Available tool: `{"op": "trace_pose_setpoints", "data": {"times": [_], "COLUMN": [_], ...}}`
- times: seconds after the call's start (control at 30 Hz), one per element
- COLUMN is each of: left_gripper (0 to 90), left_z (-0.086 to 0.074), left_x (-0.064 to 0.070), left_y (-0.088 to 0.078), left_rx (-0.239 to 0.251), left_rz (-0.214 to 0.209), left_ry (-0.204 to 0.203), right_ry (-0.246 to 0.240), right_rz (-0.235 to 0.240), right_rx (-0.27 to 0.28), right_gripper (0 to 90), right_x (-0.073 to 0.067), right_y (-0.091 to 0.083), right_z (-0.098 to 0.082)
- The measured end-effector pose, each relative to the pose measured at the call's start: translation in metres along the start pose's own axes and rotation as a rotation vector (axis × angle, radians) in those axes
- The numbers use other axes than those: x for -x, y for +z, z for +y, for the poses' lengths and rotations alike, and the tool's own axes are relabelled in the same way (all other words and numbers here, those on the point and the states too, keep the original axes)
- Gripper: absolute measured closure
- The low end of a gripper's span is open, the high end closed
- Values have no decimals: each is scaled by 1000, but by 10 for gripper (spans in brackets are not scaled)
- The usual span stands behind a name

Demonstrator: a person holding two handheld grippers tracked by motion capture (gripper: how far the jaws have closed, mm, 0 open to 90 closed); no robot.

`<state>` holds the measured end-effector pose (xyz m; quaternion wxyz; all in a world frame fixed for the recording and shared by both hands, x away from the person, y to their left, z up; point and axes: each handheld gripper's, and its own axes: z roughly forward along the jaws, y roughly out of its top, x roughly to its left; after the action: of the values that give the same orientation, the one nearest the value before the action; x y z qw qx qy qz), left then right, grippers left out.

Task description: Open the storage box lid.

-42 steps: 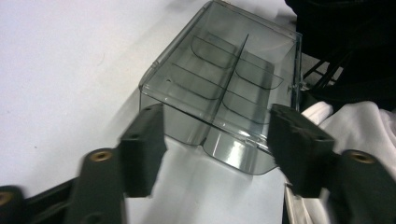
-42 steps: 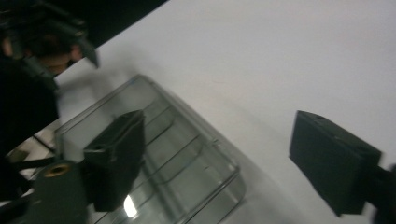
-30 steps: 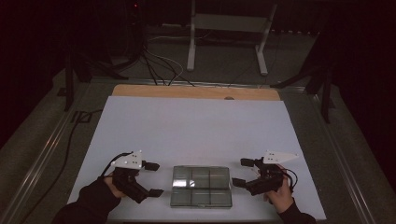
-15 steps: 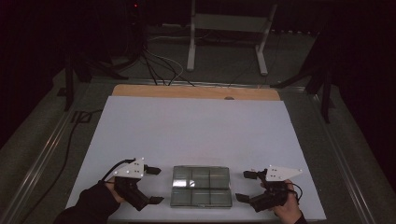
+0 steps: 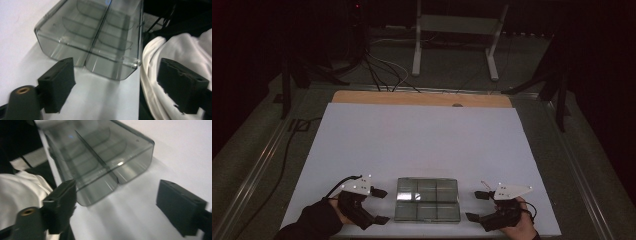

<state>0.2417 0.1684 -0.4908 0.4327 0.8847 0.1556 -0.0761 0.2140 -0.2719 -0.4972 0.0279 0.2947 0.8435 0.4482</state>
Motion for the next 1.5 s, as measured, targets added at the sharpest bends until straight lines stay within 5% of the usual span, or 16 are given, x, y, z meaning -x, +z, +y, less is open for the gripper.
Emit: {"op": "trace_pose_setpoints", "data": {"times": [0.13, 0.37, 0.43, 0.47, 0.5, 0.6, 0.73, 1.07, 1.5], "left_gripper": [179, 368, 486, 486, 600, 761, 900, 900, 900], "left_z": [-3, -7, -8, -9, -9, -10, -8, -5, -1], "left_x": [-2, -3, -2, -2, -2, -1, 1, 6, 7], "left_y": [3, 9, 10, 10, 11, 14, 15, 18, 17], "left_rx": [-18, -80, -96, -108, -119, -159, -163, -158, -110], "left_rz": [-12, 20, 11, 0, -3, -12, -32, -35, -60], "left_ry": [-2, -16, 4, 13, 31, 55, 66, 94, 76], "right_ry": [-31, -37, -27, -27, -23, -40, -45, -48, -58], "right_rz": [-39, 24, 52, 52, 75, 96, 109, 133, 153], "right_rx": [-50, -118, -137, -137, -151, -166, -166, -156, -159], "right_gripper": [412, 822, 900, 900, 900, 900, 900, 900, 900], "right_x": [-1, -1, 0, 0, 1, -3, -6, -13, -19], "right_y": [3, 8, 9, 9, 10, 12, 13, 11, 13], "right_z": [-2, -3, -4, -4, -4, -4, -3, 1, 3]}}
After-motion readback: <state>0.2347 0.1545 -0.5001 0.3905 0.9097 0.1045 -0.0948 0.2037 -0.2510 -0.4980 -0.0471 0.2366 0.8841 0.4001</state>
